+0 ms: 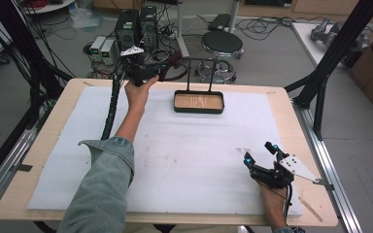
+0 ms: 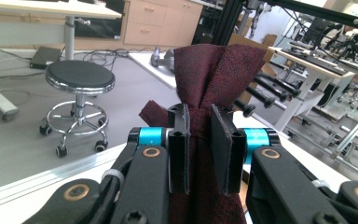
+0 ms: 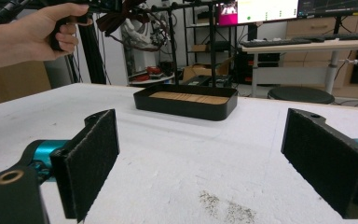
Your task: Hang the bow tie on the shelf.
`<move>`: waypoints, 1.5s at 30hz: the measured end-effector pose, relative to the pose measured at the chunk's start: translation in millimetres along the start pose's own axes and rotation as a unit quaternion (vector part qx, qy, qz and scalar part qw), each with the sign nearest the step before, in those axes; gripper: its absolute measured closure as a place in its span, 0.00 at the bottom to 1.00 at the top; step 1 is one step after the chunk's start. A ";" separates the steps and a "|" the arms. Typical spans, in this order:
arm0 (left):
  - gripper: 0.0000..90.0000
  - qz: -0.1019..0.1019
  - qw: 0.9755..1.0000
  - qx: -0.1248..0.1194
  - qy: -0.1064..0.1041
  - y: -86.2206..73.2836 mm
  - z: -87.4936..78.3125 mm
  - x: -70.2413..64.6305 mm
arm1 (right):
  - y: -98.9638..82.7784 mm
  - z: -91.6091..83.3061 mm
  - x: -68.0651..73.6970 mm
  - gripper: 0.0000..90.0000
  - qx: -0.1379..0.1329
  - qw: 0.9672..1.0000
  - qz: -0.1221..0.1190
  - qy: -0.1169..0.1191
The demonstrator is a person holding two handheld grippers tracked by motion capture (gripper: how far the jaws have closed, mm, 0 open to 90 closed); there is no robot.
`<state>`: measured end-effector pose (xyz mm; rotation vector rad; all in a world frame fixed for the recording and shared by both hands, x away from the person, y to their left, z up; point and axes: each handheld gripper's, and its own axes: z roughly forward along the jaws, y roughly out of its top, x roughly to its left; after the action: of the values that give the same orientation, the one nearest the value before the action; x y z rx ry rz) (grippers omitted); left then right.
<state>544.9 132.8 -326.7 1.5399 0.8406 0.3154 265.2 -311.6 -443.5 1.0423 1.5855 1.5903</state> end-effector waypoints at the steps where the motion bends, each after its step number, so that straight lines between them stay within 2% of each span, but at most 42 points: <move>1: 0.86 0.000 1.000 0.001 0.001 -1.1 0.2 0.6 | 0.0 0.0 0.0 0.11 0.000 1.000 0.000 0.000; 13: 0.84 -0.009 1.000 0.005 -0.001 -11.6 2.3 7.5 | -0.1 0.2 0.0 0.11 0.000 1.000 -0.001 -0.001; 27: 0.78 0.005 1.000 0.012 -0.001 -11.3 1.8 6.3 | -0.1 0.0 0.6 0.11 0.002 1.000 0.003 0.000; 29: 0.76 0.010 1.000 0.010 0.000 -10.4 0.3 5.1 | 0.0 0.1 0.1 0.11 0.001 1.000 0.000 -0.001; 37: 0.65 0.059 0.998 0.011 0.010 -5.5 -11.5 -5.4 | 0.0 0.3 0.1 0.11 0.000 1.000 0.000 -0.002; 42: 0.63 0.098 0.995 0.016 0.016 -2.6 -22.3 -13.6 | 0.0 0.2 -0.1 0.11 0.001 1.000 -0.001 -0.003; 45: 0.62 0.102 0.995 0.010 0.011 -1.0 -30.4 -15.2 | -0.1 0.4 0.0 0.11 0.000 1.000 0.000 -0.002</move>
<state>514.5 145.2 -318.2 1.6466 0.7062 0.4752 265.6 -311.4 -443.6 1.0446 1.5824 1.5867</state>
